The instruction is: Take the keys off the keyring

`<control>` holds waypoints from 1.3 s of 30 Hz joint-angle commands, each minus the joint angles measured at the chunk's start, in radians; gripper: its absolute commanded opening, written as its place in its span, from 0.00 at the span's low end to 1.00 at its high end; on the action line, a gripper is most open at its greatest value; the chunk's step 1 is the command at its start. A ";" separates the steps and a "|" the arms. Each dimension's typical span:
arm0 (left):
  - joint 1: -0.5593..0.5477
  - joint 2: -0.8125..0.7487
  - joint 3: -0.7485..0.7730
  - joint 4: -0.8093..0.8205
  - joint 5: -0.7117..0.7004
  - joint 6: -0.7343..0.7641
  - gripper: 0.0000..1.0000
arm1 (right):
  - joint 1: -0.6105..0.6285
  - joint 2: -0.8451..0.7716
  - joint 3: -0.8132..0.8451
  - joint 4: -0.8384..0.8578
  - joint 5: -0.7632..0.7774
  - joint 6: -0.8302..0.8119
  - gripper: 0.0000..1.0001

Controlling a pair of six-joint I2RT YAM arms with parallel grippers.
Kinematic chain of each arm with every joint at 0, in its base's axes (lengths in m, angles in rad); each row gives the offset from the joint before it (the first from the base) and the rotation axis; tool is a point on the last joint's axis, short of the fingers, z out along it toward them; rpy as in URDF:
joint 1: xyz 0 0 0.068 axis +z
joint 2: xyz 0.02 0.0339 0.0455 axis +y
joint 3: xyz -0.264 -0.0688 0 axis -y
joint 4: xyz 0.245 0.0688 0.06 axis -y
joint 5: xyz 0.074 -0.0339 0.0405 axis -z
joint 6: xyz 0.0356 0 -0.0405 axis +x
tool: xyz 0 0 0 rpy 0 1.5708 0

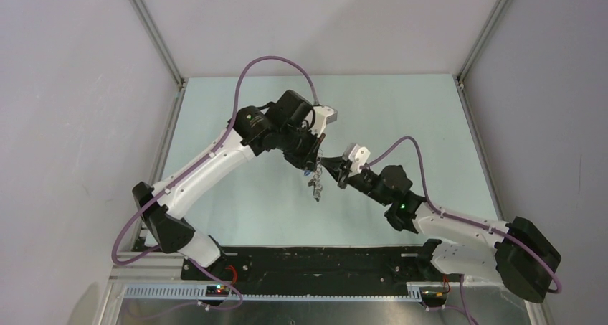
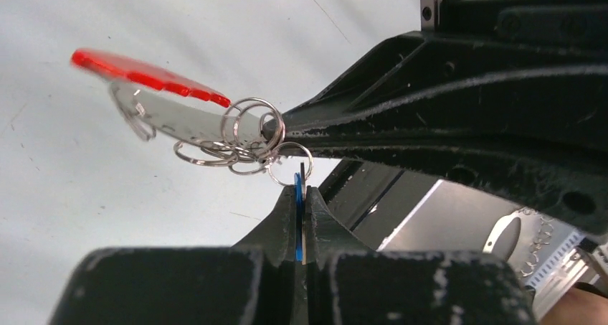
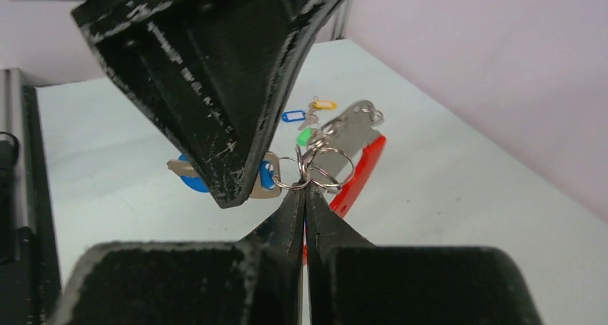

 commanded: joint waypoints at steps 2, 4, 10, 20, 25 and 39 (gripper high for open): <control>-0.018 -0.016 0.023 0.010 -0.006 0.089 0.00 | -0.083 -0.022 0.095 -0.073 -0.102 0.195 0.00; -0.019 -0.026 0.013 0.010 -0.011 0.128 0.00 | -0.107 -0.022 0.101 -0.083 -0.139 0.235 0.00; -0.014 -0.037 0.016 0.009 -0.104 0.241 0.00 | -0.143 -0.037 0.102 -0.102 -0.263 0.244 0.31; 0.020 -0.056 0.024 0.009 -0.057 0.321 0.00 | -0.209 -0.105 0.070 -0.153 -0.467 0.166 0.38; 0.019 -0.077 0.004 0.012 -0.034 0.346 0.00 | -0.238 -0.145 0.046 -0.146 -0.469 0.152 0.33; -0.020 -0.118 -0.048 0.017 0.001 0.441 0.00 | -0.240 -0.150 0.046 -0.089 -0.426 0.129 0.30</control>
